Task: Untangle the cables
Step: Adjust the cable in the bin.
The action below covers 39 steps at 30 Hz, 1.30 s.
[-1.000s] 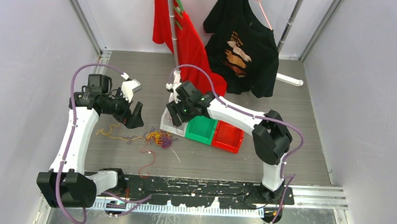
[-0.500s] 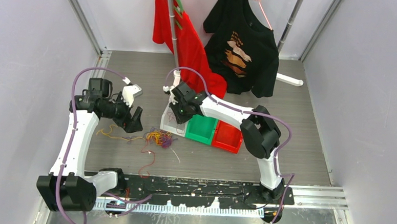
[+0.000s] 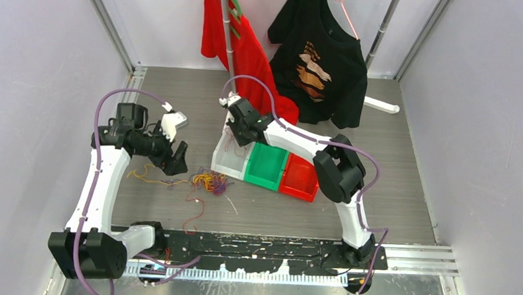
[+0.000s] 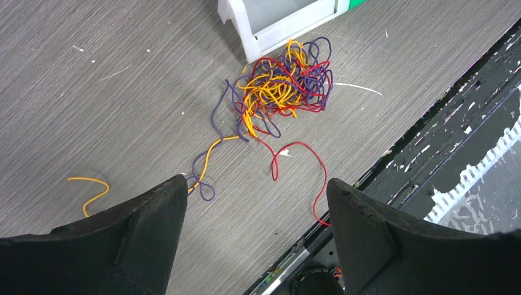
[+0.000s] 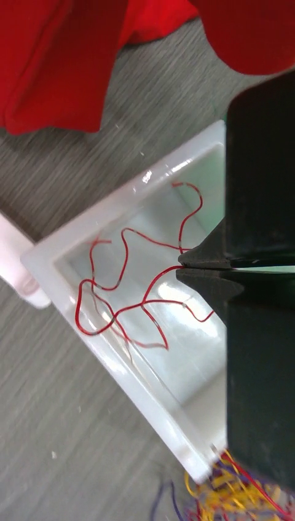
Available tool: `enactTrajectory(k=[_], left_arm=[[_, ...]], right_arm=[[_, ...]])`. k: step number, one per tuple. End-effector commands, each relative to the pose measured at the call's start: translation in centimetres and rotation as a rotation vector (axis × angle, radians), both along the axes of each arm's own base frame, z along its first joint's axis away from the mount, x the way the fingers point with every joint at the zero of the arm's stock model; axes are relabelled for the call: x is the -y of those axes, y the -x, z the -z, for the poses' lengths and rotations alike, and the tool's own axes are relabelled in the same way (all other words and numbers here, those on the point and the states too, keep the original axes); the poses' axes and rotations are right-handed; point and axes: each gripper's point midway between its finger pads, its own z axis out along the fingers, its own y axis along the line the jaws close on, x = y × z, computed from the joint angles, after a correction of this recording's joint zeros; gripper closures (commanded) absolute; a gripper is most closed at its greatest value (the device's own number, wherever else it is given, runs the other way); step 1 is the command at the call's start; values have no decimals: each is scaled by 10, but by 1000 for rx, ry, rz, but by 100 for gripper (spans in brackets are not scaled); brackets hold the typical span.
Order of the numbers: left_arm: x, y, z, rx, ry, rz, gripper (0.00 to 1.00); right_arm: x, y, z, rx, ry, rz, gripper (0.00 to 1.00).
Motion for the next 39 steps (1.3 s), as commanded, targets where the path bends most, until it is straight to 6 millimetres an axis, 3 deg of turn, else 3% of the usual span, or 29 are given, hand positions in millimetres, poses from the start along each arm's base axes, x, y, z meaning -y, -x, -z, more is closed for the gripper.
enactTrajectory(k=[1,3,7,10,17,23,31,39], left_arm=[[1,1,-9,44,4,19,17],[0,1,-9,44,1,19,17],[3,4,-6,34,11,34,16],[4,8,-3,17,16,57,15],[4,10,2,-28,18,70,15],[4,13,-1,-24,9,93,15],[4,14,2,-40,9,116,14],[4,20,2,-49,2,134,14]], right_arm=[[-2,-28,-2,113,23,30,99],[0,-29,4,123,40,23,97],[3,-28,6,128,49,15,78],[3,-26,-16,145,17,24,58],[8,-16,-63,140,-29,40,37],[24,-11,-95,151,-60,139,29],[37,-4,-108,119,-195,295,26],[119,-8,-81,134,-116,652,28]])
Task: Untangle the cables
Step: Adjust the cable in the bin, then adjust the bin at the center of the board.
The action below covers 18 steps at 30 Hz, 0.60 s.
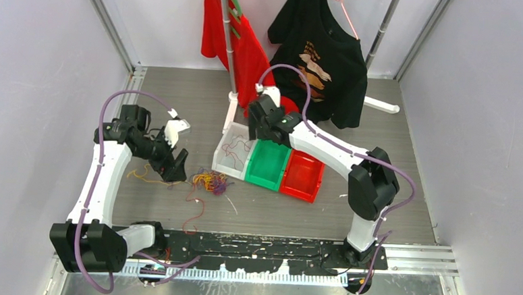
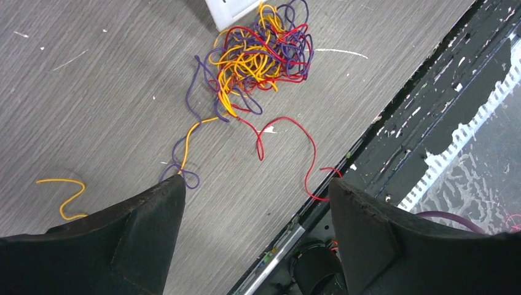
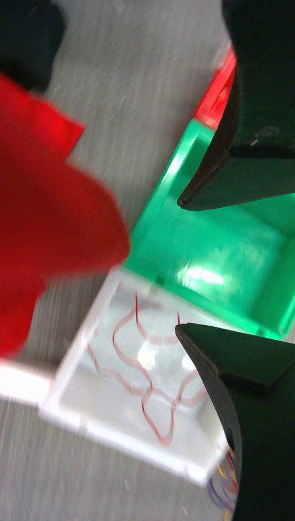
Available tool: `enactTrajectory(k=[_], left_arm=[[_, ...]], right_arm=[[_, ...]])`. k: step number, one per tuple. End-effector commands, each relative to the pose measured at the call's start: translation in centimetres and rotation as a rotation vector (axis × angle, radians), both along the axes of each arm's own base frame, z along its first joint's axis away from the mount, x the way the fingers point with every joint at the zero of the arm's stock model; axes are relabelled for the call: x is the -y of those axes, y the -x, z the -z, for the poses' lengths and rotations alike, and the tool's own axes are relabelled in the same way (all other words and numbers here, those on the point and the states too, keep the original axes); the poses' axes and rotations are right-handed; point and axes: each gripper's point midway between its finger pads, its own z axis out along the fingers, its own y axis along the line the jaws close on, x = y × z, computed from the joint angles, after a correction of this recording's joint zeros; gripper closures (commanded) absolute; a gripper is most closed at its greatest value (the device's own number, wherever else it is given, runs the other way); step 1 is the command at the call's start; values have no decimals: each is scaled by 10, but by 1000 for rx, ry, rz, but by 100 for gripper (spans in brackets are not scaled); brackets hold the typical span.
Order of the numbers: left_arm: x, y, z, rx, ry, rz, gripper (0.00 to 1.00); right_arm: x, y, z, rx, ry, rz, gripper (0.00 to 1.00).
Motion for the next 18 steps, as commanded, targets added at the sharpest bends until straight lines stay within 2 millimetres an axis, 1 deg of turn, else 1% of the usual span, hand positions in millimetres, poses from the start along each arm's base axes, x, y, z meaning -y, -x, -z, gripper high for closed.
enactTrajectory(k=[1,2,6,8,10,14,18], left_arm=[[4,3,-11,26,24,37,14],[4,5,-9,20,27,44,14],[8,15,-1,-14,41,92,14],[8,16,2,-26,43,97,14],[8,17,5,-26,42,101,14],[7,17,5,-19,39,105,14],[9,18,1,-5,43,104,15]], right_arm=[[56,-5,-12,63,19,248,29],[65,-3,-11,68,36,266,29],[87,8,3,8,47,280,36],[99,13,11,-23,67,304,39],[108,18,18,-47,69,320,41],[115,28,28,-78,52,334,46],[117,30,35,-83,34,339,50]])
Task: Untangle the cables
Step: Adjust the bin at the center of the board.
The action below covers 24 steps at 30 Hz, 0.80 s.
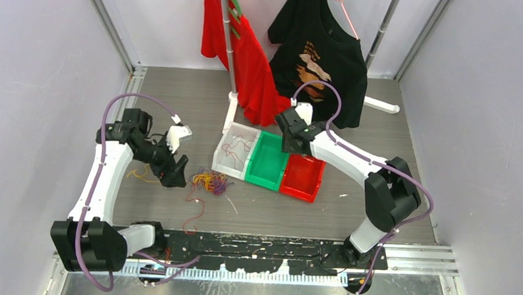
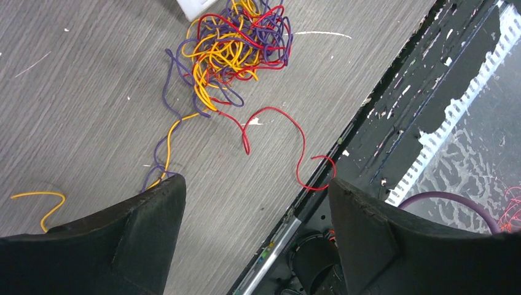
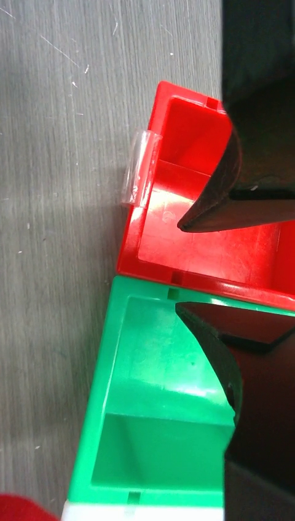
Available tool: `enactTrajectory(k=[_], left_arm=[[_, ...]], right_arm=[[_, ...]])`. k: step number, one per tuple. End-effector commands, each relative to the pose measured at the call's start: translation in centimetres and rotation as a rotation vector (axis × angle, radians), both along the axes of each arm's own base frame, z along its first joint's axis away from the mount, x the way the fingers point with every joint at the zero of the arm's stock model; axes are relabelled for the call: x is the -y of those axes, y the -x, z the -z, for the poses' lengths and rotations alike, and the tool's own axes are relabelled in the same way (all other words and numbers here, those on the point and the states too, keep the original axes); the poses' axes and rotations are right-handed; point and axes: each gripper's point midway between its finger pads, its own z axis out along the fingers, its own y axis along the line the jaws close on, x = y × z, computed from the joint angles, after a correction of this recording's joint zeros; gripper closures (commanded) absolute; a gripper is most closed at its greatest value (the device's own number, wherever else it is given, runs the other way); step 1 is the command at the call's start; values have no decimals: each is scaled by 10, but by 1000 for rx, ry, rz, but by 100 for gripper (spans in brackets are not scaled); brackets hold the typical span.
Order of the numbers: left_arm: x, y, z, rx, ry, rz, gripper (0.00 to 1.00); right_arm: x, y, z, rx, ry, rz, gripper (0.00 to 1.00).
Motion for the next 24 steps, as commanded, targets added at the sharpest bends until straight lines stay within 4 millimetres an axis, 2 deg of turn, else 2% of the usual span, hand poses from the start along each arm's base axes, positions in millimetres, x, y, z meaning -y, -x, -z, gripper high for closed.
enactTrajectory(k=[1,6,10,14,18,21,24], left_arm=[[6,4,-10,30,37,21,15],[8,9,-7,22,25,39,15],[9,12,-1,3,19,51,15],[15,9,5,0,26,46,18],[23,-4,20,11,4,18,24],[29,-9,34,3,-20,9,30],[31,-19,44,-4,-36,-22,37]], right_arm=[[0,-4,-11,53,-75,44,52],[4,-16,7,35,-159,89,66],[14,-23,8,33,-164,115,73],[28,-26,-2,55,-111,113,76],[45,-22,-4,53,-77,147,78],[49,-19,-5,66,-78,146,75],[42,-18,-16,83,-121,108,70]])
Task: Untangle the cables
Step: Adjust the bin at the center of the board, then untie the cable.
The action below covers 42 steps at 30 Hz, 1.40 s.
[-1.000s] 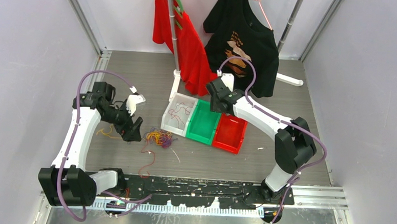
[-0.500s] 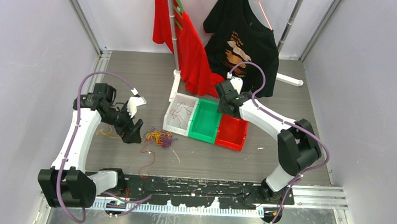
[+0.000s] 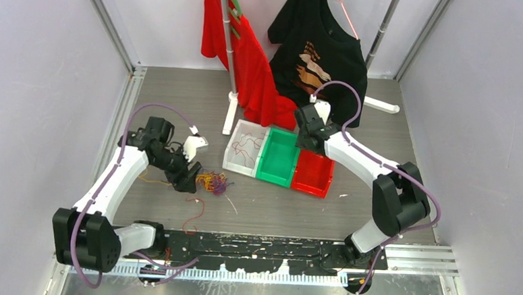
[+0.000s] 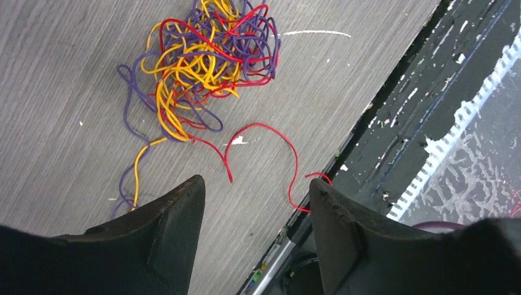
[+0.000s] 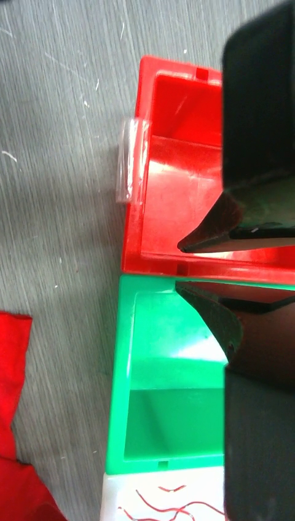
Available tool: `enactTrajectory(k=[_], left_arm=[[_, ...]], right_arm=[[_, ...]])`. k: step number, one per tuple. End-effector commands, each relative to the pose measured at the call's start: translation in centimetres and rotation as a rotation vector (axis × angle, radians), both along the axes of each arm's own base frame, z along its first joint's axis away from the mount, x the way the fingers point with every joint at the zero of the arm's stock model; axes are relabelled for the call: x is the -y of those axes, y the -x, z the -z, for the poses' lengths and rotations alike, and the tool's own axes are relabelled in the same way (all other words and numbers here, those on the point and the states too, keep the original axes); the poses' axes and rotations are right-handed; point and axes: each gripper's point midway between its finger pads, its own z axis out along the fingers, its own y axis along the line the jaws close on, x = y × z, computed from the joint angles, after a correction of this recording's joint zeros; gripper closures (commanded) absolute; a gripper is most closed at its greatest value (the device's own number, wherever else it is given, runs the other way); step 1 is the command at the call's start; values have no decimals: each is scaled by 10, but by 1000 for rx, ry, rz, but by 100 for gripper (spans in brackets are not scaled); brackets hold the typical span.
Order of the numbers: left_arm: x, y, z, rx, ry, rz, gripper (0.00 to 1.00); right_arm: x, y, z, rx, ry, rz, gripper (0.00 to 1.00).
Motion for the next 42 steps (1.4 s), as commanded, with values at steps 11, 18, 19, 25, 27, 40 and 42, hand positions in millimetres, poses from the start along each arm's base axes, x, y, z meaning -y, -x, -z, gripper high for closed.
enactTrajectory(k=[11,18,19,25,27,40,42], left_arm=[[5,-52,44,-103,-55,-48,60],[5,-61,56,-116,-60,-74,74],[5,-64,57,-104,-65,-83,78],[-4,-74,55,-51,-112,-112,92],[-8,-74,52,-37,-132,-117,91],[-7,-67,57,-24,-119,-148,46],[-6,-66,62,-41,-113,-154,50]], right_arm=[[2,7,-56,150,-47,-42,43],[-19,9,-88,258,-92,-102,44],[-24,10,-92,267,-101,-116,45],[-44,17,-101,302,-99,-174,47],[-48,19,-104,308,-102,-187,46],[-58,28,-103,314,-120,-216,45],[-58,29,-105,318,-132,-217,47]])
